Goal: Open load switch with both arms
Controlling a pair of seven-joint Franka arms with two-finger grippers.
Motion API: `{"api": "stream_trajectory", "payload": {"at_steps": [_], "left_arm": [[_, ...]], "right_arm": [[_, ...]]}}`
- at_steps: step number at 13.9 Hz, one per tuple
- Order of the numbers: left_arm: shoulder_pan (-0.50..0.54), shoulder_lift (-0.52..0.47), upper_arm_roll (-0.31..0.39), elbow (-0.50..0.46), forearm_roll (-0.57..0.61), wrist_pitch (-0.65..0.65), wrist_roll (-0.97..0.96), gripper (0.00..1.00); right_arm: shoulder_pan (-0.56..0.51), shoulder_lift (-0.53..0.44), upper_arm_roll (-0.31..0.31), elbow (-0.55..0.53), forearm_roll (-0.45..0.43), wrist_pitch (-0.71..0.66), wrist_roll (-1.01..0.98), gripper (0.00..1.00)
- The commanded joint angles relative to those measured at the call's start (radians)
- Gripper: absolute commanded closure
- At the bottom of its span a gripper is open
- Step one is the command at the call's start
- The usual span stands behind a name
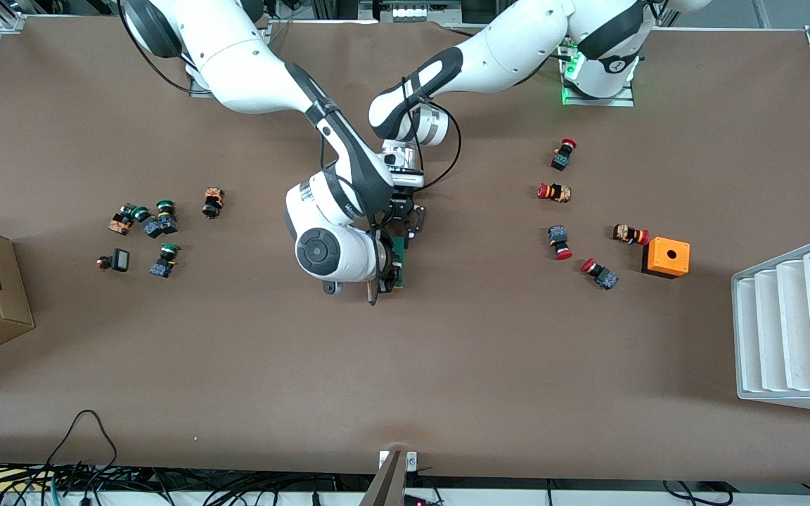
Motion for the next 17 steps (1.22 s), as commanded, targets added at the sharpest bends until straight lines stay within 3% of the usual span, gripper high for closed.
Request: {"api": "stream_trajectory", "payload": {"at_steps": [1,6,17], "left_arm": [[0.002,0.065,0.019,0.061,0.037,0.029,-0.023,0.4],[0.002,0.065,0.019,0.061,0.037,0.029,-0.025,0.4],[0.002,0.066,0.019,0.061,0.037,0.029,-0.023,0.4]], "right_arm": [[-0.002,-0.057,0.014,-0.071,-0.021,-0.009,-0.013,0.78],[0.001,-0.085,0.046,-0.102,-0.048,-0.007,-0.011,0.78],[-0.002,-0.086,0.051,-0.136,-0.075,0.011,-0.017,0.78]]}}
